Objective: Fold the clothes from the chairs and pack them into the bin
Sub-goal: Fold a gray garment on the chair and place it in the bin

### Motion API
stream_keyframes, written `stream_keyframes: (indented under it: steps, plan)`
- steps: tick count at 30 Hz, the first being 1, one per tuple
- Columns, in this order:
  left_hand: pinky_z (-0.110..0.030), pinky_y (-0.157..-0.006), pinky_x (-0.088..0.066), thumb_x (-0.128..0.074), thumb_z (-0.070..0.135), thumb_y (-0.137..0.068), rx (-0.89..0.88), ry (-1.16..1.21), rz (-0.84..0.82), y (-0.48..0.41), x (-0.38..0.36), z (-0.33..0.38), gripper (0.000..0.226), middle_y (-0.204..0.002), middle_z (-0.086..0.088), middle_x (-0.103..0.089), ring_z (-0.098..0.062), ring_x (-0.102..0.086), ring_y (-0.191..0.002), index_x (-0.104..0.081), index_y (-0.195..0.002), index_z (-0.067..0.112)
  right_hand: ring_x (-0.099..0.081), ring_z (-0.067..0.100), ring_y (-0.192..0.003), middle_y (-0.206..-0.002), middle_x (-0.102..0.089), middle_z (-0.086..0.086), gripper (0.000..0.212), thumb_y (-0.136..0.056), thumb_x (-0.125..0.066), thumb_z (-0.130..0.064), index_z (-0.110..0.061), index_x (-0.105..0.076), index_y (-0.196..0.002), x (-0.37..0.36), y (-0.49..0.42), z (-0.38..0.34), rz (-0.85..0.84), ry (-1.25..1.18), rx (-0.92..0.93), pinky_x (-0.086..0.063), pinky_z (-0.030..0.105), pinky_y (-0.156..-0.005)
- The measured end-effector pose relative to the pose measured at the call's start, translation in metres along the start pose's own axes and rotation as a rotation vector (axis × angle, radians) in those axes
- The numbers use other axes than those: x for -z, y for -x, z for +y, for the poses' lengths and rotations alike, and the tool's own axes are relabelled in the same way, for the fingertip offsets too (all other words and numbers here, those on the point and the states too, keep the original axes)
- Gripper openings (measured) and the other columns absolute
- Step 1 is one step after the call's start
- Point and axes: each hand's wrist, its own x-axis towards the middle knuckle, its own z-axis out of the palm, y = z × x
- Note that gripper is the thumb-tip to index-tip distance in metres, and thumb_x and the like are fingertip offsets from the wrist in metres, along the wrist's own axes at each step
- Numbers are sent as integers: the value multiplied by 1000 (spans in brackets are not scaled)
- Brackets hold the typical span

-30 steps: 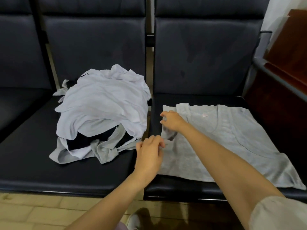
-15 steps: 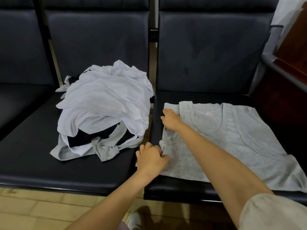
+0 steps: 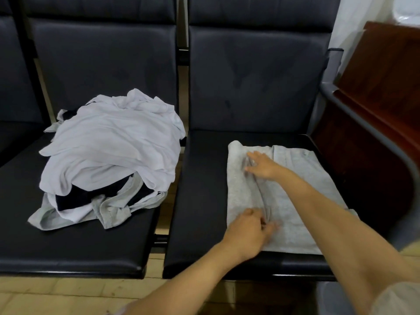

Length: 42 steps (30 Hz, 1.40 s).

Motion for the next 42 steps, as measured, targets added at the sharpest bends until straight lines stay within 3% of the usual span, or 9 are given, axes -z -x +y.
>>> stream_keyframes:
  steps: [4,8,14,20,22,24,31,37,42]
  plan:
    - [-34,-94,-40,-27,64,-93,-26,-355,165,-1,-1,-4,64,-120,-5,-52,-22,-47,-112,-54,-118,12,-1,23,-149,-161,-11,1,56,-101,-43,-33,-22,-21,-152,-16,-2,4,131,128,135,-8,41,-120]
    - [-43,-118,-3,8,74,-78,13,-591,-64,6,-4,-26,97,-159,-5,-1,-23,4,-146,-8,-153,14,-12,21,-147,-159,-17,-1,52,-103,-35,-34,-26,-20,-152,-29,-8,-9,36,271,208,-14,44,-119]
    - [-56,-113,16,-11,52,-101,144,-736,-222,16,26,-47,66,-157,6,24,-16,25,-144,16,-151,20,-10,20,-147,-161,-8,-5,53,-104,-21,-40,-27,-8,-153,-45,-17,-37,11,362,235,-12,46,-119]
    - [-57,-114,9,-22,37,-101,209,-735,-167,25,61,-60,57,-158,-1,1,-21,7,-146,-8,-151,14,-3,19,-148,-161,-8,-5,55,-103,-23,-44,-29,-7,-153,-59,-17,-67,19,264,296,-4,48,-117]
    - [-54,-113,-14,-20,37,-97,123,-765,60,18,45,-57,53,-143,-12,-32,-28,-22,-138,-37,-137,7,1,20,-148,-161,-11,-4,54,-102,-26,-46,-30,-12,-152,-51,-12,-56,91,241,269,2,53,-116]
    - [-43,-92,-43,-25,38,-87,14,-739,280,6,24,-48,49,-107,-9,-59,-26,-53,-105,-63,-102,11,0,20,-148,-159,-16,-2,52,-102,-30,-43,-27,-20,-151,-38,-7,-32,169,236,214,2,54,-115]
    - [-22,-64,-46,-55,42,-80,-454,-689,284,-21,-50,-6,21,-82,4,-61,-14,-58,-73,-67,-79,24,-9,30,-144,-155,-21,9,59,-94,-50,-46,-27,-31,-146,13,13,86,222,190,-125,-12,56,-115]
    - [-28,-70,-50,-35,56,-84,-476,-594,212,-30,-80,22,50,-91,0,-63,-16,-59,-83,-69,-89,20,6,23,-148,-162,-2,-1,72,-91,-45,-61,-32,-19,-151,14,5,110,91,80,-191,4,57,-115]
    - [-27,-63,-48,-57,36,-85,-609,-577,245,-33,-87,23,24,-87,-1,-62,-15,-58,-77,-70,-95,18,2,19,-148,-161,-8,-3,73,-92,-48,-56,-24,-20,-152,16,3,107,118,46,-177,4,60,-113]
